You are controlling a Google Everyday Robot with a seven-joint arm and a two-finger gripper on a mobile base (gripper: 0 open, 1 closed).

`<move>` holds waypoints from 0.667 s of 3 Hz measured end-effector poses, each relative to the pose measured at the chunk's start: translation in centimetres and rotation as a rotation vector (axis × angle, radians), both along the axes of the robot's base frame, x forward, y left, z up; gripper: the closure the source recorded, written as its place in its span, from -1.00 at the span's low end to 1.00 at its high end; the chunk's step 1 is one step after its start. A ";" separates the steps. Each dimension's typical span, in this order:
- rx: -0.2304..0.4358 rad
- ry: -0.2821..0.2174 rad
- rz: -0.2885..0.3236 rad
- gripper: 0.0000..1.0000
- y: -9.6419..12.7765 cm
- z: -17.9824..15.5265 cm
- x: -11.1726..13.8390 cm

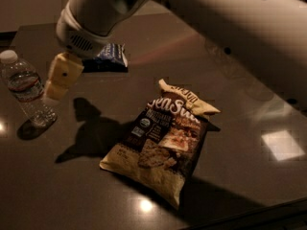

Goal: Pick water bottle

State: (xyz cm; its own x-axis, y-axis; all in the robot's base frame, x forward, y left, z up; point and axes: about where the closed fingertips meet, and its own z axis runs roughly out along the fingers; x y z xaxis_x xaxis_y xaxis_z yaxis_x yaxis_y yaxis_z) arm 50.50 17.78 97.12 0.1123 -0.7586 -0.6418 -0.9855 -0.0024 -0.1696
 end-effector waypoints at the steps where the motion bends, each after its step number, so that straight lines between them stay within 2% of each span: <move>1: 0.045 0.039 0.063 -1.00 4.2 -0.8 -1.1; 2: 0.073 0.064 0.110 -1.00 6.7 -1.6 -1.9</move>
Offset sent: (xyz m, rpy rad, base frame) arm -0.0262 0.0942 -0.0274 0.1100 0.0982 0.1624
